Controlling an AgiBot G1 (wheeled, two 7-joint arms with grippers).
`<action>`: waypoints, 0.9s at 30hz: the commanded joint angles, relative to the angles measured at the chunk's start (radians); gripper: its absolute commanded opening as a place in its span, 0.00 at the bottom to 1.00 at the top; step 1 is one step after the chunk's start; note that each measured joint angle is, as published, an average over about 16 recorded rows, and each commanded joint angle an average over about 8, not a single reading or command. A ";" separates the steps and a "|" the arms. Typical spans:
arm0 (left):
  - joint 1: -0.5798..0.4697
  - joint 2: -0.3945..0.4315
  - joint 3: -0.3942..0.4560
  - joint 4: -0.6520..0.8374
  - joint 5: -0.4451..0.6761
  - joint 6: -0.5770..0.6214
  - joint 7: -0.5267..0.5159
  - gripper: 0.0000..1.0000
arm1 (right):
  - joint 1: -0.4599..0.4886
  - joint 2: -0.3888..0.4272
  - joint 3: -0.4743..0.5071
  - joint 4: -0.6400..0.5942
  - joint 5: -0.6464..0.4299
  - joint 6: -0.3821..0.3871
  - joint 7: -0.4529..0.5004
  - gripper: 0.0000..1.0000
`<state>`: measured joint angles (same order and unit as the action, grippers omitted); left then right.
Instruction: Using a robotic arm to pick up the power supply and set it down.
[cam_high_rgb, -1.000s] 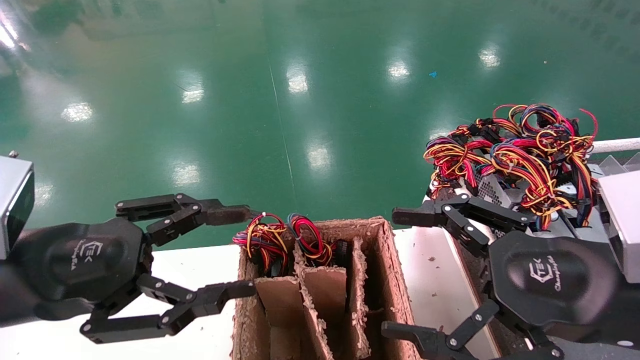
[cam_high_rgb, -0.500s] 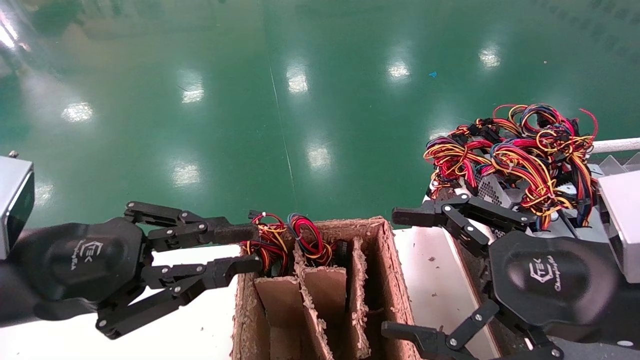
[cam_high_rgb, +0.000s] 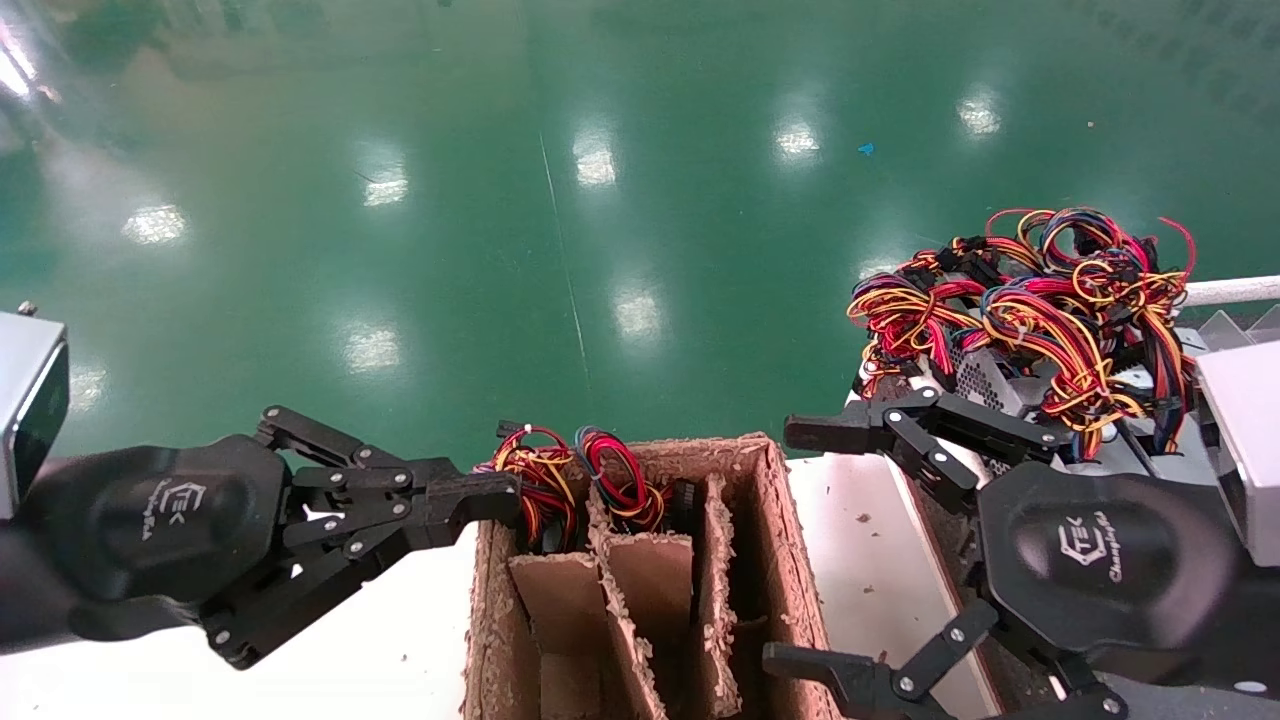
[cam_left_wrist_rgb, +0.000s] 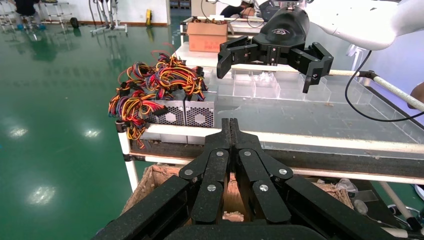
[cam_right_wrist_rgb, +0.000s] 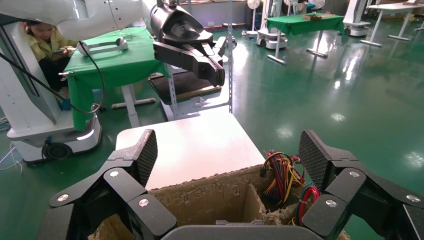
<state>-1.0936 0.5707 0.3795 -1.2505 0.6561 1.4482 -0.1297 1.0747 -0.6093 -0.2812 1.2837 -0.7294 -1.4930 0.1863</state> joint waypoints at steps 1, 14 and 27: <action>0.000 0.000 0.000 0.000 0.000 0.000 0.000 0.76 | 0.000 0.000 0.000 0.000 0.000 0.000 0.000 1.00; 0.000 0.000 0.000 0.000 0.000 0.000 0.000 1.00 | 0.021 -0.030 -0.033 -0.051 -0.085 0.045 -0.008 1.00; 0.000 0.000 0.000 0.000 0.000 0.000 0.000 1.00 | 0.173 -0.190 -0.169 -0.275 -0.338 0.091 -0.034 1.00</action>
<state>-1.0937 0.5707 0.3796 -1.2504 0.6560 1.4483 -0.1296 1.2459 -0.8005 -0.4468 1.0062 -1.0594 -1.4044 0.1462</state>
